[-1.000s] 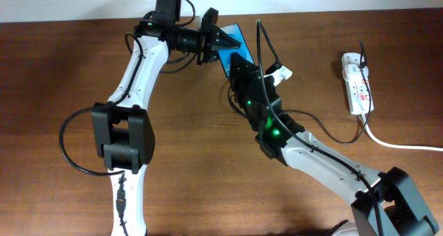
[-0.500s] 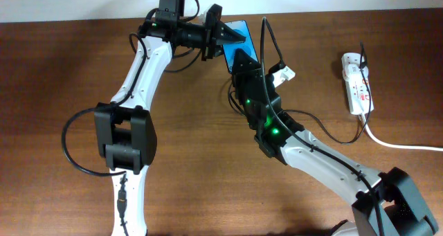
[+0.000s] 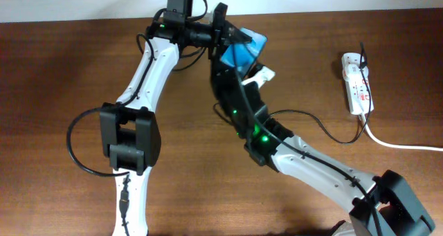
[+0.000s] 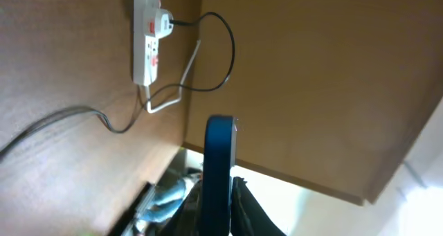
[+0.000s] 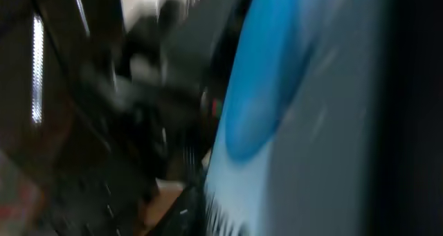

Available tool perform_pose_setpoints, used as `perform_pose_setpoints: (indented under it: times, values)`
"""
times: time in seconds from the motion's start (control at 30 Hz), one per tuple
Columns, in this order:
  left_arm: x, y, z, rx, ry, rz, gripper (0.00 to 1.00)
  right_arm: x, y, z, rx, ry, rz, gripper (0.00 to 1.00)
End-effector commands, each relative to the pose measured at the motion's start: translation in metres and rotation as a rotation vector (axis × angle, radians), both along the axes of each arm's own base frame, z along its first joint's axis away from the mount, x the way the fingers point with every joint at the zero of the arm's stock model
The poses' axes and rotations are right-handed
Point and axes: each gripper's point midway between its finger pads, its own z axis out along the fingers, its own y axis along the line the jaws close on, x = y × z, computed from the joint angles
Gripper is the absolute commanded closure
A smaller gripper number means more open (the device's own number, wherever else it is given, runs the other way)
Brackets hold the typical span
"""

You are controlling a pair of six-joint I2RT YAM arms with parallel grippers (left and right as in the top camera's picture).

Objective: Plug charger to phone and switch on socket
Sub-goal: 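Regrasp the phone's top edge with the left gripper from the right gripper, then open the right gripper and withdraw it from the phone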

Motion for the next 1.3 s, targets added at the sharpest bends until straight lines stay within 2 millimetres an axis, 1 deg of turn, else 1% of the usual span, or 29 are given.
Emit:
perform_pose_setpoints:
  times: [0.0, 0.07, 0.17, 0.27, 0.4, 0.5, 0.63, 0.87, 1.0, 1.07, 1.1, 1.17, 1.27]
  values:
    - [0.004, -0.005, 0.004, 0.017, -0.141, 0.004, 1.0, -0.01, 0.021, -0.013, -0.084, 0.008, 0.096, 0.83]
    - [0.004, -0.005, 0.004, 0.016, -0.172, -0.002, 1.0, -0.01, 0.019, -0.016, -0.096, 0.017, 0.094, 0.83]
    - [0.004, -0.005, 0.005, 0.014, -0.175, -0.005, 1.0, -0.008, 0.016, -0.016, -0.123, 0.004, 0.074, 0.92]
    - [0.004, -0.005, 0.005, 0.011, -0.175, -0.007, 1.0, -0.008, 0.016, -0.016, -0.14, -0.004, 0.078, 0.96]
    - [0.006, -0.001, 0.005, 0.012, -0.175, 0.001, 1.0, -0.008, 0.016, -0.017, -0.171, -0.015, 0.083, 0.96]
    - [0.012, 0.009, 0.005, 0.013, -0.175, 0.021, 1.0, -0.01, 0.018, -0.019, -0.216, -0.027, 0.105, 0.96]
    - [0.019, 0.021, 0.005, 0.015, -0.174, 0.044, 1.0, -0.016, 0.026, -0.025, -0.282, -0.038, 0.176, 0.96]
    - [0.02, 0.034, 0.01, -0.016, -0.174, 0.035, 1.0, -0.031, 0.036, -0.05, -0.422, -0.014, 0.321, 0.96]
    - [0.025, 0.042, 0.01, -0.015, -0.174, 0.051, 1.0, -0.039, 0.039, -0.061, -0.441, 0.02, 0.371, 0.96]
    - [0.027, 0.047, 0.01, -0.014, -0.174, 0.061, 1.0, -0.04, 0.039, -0.063, -0.446, 0.028, 0.375, 0.83]
    - [0.029, 0.051, 0.01, -0.013, -0.174, 0.068, 1.0, -0.04, 0.039, -0.063, -0.445, 0.027, 0.375, 0.76]
    - [0.031, 0.054, 0.01, -0.012, -0.174, 0.075, 1.0, -0.04, 0.039, -0.063, -0.445, 0.027, 0.375, 0.66]
    - [0.033, 0.058, 0.01, -0.012, -0.174, 0.082, 1.0, -0.04, 0.039, -0.063, -0.445, 0.027, 0.375, 0.57]
